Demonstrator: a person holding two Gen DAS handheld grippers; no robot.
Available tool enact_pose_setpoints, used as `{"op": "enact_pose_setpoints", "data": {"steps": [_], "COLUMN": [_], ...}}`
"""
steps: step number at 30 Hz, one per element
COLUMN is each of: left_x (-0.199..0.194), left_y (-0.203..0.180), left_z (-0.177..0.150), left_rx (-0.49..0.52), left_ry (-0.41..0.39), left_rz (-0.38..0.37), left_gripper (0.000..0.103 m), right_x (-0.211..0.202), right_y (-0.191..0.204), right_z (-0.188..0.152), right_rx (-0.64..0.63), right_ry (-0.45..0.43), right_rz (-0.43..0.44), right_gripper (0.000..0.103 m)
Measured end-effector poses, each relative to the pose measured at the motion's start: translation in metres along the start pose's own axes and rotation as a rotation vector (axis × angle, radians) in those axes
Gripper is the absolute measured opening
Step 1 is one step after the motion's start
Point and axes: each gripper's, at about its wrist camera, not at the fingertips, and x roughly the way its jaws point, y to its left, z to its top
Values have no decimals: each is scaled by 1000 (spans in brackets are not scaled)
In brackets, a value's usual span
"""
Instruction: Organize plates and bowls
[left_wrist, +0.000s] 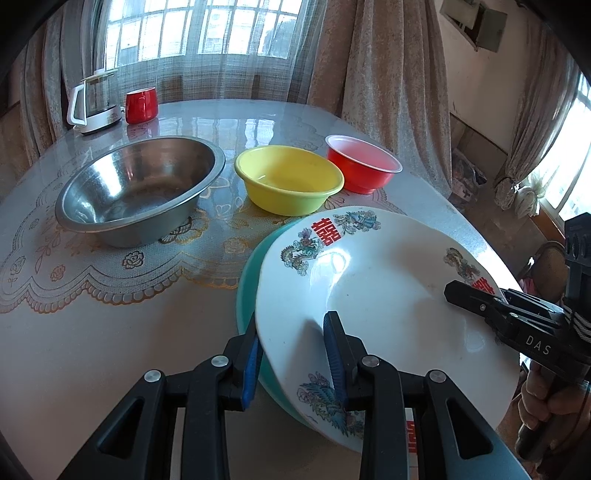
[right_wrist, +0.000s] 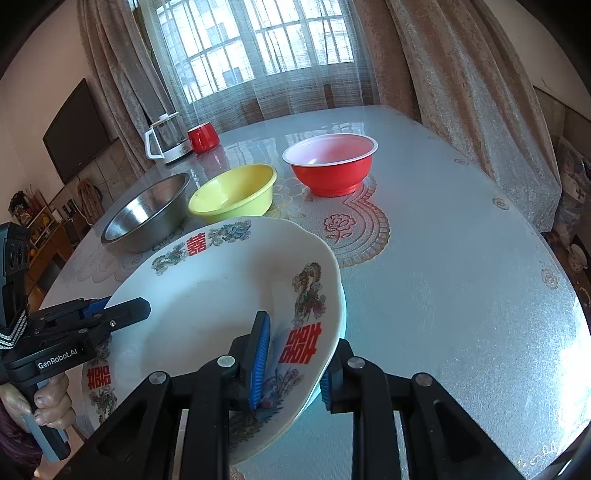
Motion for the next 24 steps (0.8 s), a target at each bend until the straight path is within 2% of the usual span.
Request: {"op": "enact_pose_setpoints", "data": {"steps": [8, 16, 24], "left_x": [-3, -7, -9], "left_y": [-4, -4, -9], "left_z": [-1, -4, -5], "left_rx": [14, 20, 39], "left_ry": [-12, -25, -50], "left_rz": [34, 33, 72], "left_gripper": [33, 33, 33], "right_x": [-3, -20, -17], "right_y": [-2, -9, 0], "right_z": [-1, -10, -13], "right_rx": [20, 63, 30], "right_ry": [6, -26, -68], "right_rz": [6, 27, -35], "right_gripper": [24, 26, 23]}}
